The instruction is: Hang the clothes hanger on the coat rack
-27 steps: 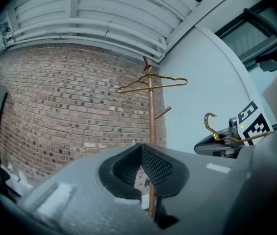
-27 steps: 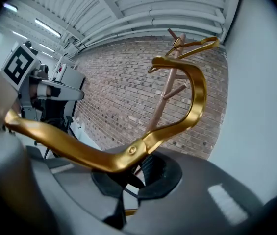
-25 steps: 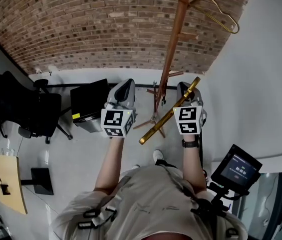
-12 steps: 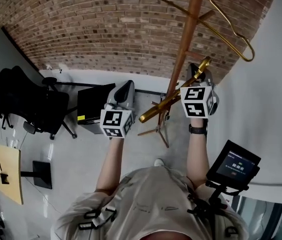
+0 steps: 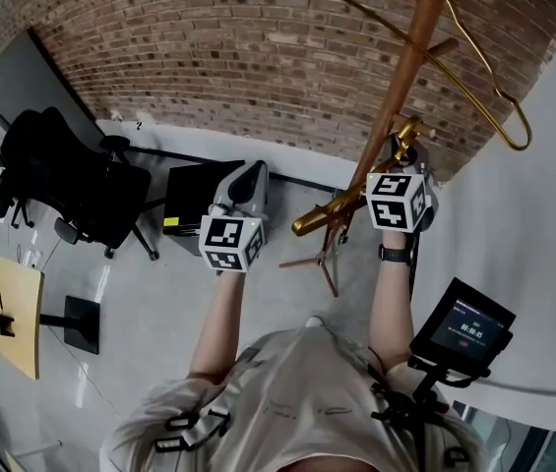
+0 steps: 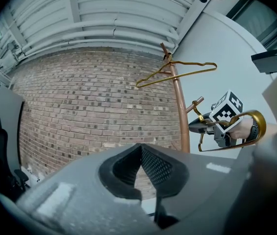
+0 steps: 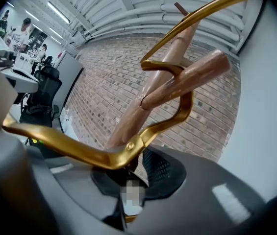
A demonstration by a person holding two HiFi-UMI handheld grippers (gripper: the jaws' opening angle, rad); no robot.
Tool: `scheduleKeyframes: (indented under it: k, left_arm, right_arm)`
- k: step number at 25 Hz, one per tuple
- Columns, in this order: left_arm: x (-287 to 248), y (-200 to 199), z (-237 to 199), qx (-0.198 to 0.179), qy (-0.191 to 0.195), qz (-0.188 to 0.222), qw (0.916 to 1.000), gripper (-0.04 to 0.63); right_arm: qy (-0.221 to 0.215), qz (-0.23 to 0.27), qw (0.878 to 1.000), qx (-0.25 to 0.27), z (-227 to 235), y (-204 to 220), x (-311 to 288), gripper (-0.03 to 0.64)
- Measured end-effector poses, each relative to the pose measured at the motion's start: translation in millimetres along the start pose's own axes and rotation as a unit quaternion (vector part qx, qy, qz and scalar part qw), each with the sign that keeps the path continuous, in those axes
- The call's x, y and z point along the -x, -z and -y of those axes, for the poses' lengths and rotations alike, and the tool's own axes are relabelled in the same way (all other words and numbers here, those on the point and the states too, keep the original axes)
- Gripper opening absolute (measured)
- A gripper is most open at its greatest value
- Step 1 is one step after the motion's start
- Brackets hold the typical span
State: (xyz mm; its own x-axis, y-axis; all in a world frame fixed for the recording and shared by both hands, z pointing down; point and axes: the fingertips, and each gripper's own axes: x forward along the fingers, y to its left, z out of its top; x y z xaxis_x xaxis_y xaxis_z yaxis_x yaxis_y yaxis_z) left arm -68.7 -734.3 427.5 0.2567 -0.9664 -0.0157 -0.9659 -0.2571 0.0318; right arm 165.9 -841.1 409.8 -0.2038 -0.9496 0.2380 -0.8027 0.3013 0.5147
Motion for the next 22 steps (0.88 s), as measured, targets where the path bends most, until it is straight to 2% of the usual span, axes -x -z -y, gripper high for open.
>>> scheduleKeyframes:
  k: [2, 5, 10, 17, 22]
  left_arm:
    - [3, 1, 0, 0.002, 0.002, -0.005, 1.0, 0.0]
    - [1, 5, 0, 0.004, 0.008, -0.012, 0.9999, 0.0]
    - [6, 10, 6, 0.009, 0.027, -0.021, 0.9994, 0.0]
    - [30, 15, 21, 0.021, 0.064, -0.023, 0.9975, 0.0]
    - [56, 17, 38, 0.032, 0.095, -0.024, 0.9947, 0.0]
  right_arm:
    - [0.001, 0.011, 1.0, -0.014, 2, -1, 3, 0.032]
    - [0.001, 0.025, 0.999, -0.032, 2, 1, 8, 0.107]
    - [0.006, 0.013, 0.999, -0.032, -10, 17, 27, 0.152]
    - [0.026, -0.008, 0.999, -0.047, -19, 36, 80, 0.152]
    - [0.027, -0.01, 0.996, -0.087, -37, 48, 130, 0.135]
